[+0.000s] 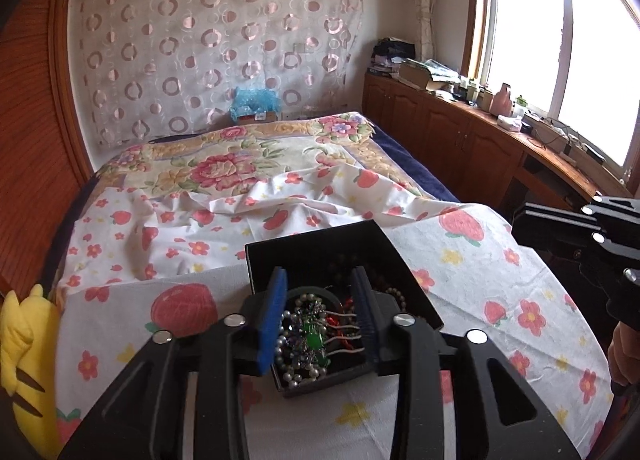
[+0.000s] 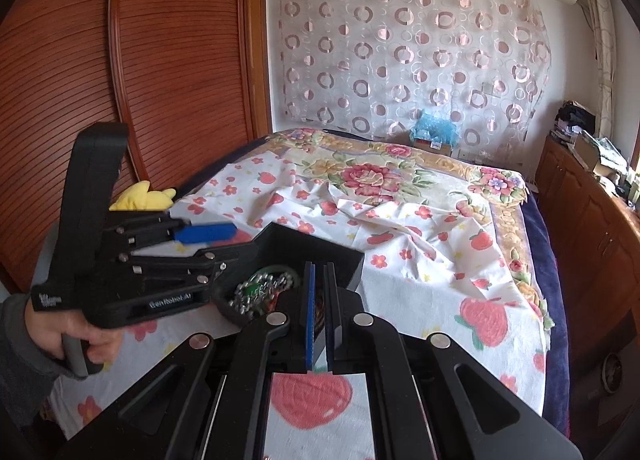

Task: Organize jewelry
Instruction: 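Open the left tool over the box and move it to the gold ring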

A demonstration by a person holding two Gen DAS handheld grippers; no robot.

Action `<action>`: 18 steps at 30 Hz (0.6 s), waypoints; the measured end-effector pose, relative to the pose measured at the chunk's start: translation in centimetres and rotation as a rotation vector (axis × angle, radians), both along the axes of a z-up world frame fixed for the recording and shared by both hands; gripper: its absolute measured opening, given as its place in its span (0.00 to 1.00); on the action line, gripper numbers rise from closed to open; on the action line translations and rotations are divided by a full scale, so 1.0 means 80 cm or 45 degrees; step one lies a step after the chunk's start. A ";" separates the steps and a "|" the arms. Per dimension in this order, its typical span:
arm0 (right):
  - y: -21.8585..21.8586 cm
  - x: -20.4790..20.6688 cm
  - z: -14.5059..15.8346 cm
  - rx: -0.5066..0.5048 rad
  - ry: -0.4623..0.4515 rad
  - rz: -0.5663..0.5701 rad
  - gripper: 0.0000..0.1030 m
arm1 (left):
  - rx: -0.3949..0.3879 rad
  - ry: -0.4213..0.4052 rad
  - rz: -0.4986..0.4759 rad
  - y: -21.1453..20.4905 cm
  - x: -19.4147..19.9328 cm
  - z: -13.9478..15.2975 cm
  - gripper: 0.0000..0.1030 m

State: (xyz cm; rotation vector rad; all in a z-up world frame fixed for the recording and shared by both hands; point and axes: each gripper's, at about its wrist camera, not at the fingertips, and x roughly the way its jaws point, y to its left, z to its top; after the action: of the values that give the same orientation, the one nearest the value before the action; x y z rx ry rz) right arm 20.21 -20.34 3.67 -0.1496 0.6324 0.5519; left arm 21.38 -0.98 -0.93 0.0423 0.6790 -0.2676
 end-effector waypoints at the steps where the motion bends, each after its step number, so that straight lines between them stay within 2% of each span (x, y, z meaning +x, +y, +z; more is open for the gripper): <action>1: -0.004 -0.007 -0.003 0.000 0.000 0.003 0.05 | 0.006 0.002 -0.006 0.001 -0.006 -0.002 0.33; 4: -0.013 -0.026 -0.017 -0.013 0.002 0.007 0.05 | 0.024 0.007 -0.012 0.003 -0.025 -0.006 0.44; 6: -0.017 -0.038 -0.028 -0.014 0.019 0.013 0.05 | 0.035 0.001 -0.023 0.007 -0.041 -0.012 0.60; 9: -0.020 -0.054 -0.049 -0.030 0.048 0.021 0.05 | 0.051 0.014 -0.035 0.011 -0.057 -0.022 0.71; 12: -0.020 -0.067 -0.071 -0.051 0.080 0.027 0.05 | 0.058 0.037 -0.046 0.017 -0.074 -0.037 0.80; 15: -0.019 -0.078 -0.093 -0.079 0.107 0.018 0.10 | 0.072 0.050 -0.041 0.022 -0.086 -0.049 0.87; 18: -0.019 -0.087 -0.111 -0.076 0.136 0.005 0.14 | 0.108 0.063 -0.045 0.023 -0.094 -0.065 0.90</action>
State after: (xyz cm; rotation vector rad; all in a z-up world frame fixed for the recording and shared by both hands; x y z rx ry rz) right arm 13.26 -21.86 -5.24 -0.1787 0.7534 0.5478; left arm 13.86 0.82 -6.11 0.1288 0.7394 -0.2743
